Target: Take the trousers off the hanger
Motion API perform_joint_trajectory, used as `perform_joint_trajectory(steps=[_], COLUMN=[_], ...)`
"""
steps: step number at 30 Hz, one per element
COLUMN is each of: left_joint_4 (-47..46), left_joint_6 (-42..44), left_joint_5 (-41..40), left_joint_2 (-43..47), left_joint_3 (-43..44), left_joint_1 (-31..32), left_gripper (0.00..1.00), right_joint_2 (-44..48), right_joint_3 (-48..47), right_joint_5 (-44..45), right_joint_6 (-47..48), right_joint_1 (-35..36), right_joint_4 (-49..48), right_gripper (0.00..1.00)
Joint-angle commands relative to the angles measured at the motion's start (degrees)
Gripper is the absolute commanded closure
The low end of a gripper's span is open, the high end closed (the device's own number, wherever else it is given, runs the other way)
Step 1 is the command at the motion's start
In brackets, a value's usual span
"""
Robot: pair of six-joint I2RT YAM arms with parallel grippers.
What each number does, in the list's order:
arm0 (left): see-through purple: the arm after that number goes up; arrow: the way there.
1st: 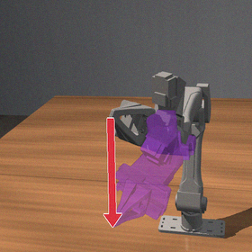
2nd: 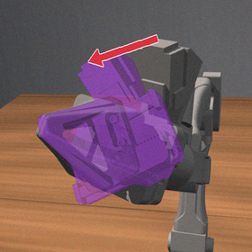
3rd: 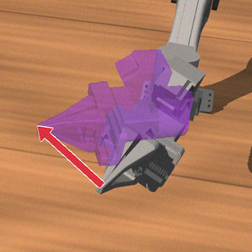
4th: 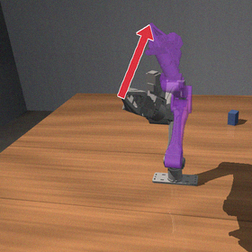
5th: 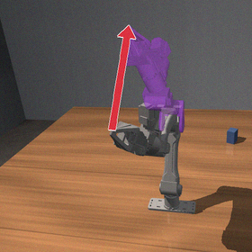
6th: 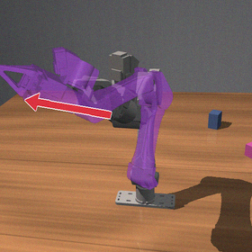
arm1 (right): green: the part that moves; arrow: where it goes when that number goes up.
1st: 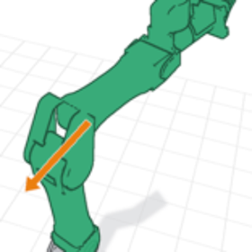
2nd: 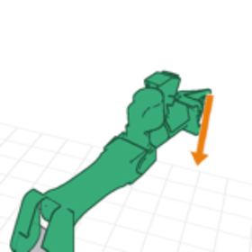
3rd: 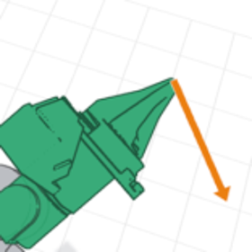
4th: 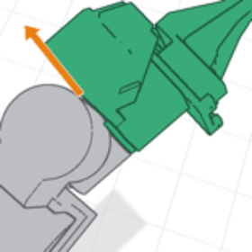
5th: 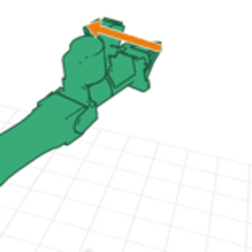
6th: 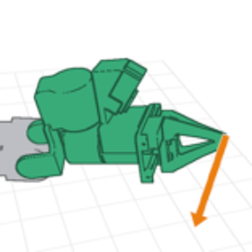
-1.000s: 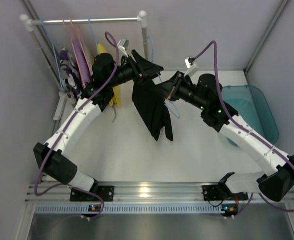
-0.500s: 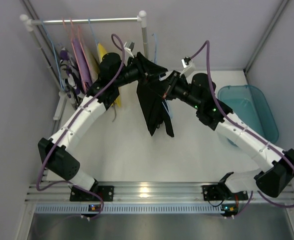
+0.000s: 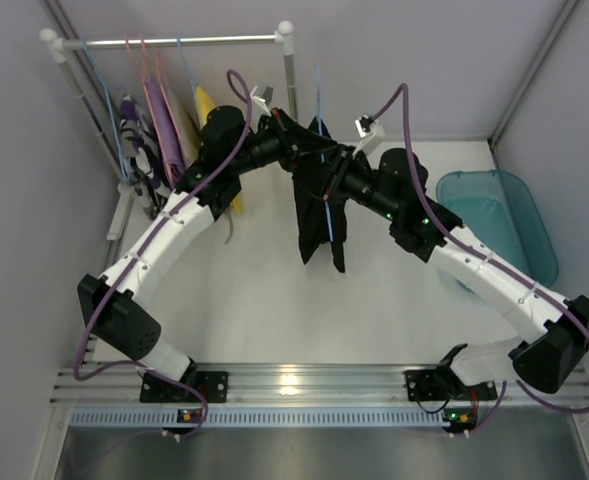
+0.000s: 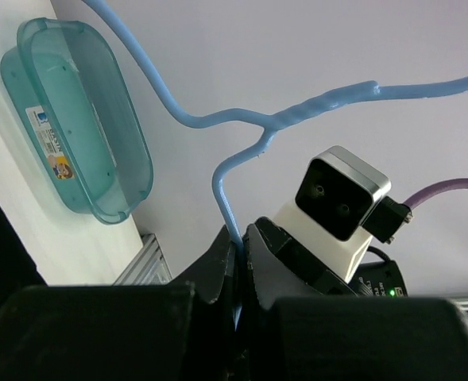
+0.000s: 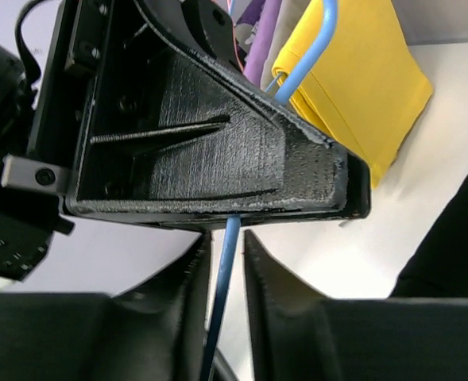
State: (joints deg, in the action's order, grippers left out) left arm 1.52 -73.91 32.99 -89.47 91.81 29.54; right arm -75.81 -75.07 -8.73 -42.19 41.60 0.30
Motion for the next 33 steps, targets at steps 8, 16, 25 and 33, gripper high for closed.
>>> perform_joint_trajectory(steps=[8,16,25,33], left_joint_4=[-10.0,-5.3,1.5,1.0], left_joint_6=[-0.9,-0.2,-4.0,-5.9], left_joint_5=[5.4,3.3,0.4,1.5], left_joint_2=[2.3,3.3,4.1,3.9], left_joint_3=[2.5,3.7,6.7,11.4], left_joint_1=[-2.4,-2.4,-1.7,-0.5], left_gripper=[1.00,1.00,1.00,1.00], right_joint_2=[14.5,26.5,33.2,27.7], right_joint_3=[8.6,16.0,37.4,44.7], right_joint_5=[8.7,19.5,13.5,9.0], right_joint_6=[15.5,27.8,36.7,41.0], right_joint_1=[1.1,-0.1,-0.2,-0.2], right_joint_4=[-1.1,3.1,-11.4,-26.5], right_gripper=[0.28,0.00,0.01,0.00])
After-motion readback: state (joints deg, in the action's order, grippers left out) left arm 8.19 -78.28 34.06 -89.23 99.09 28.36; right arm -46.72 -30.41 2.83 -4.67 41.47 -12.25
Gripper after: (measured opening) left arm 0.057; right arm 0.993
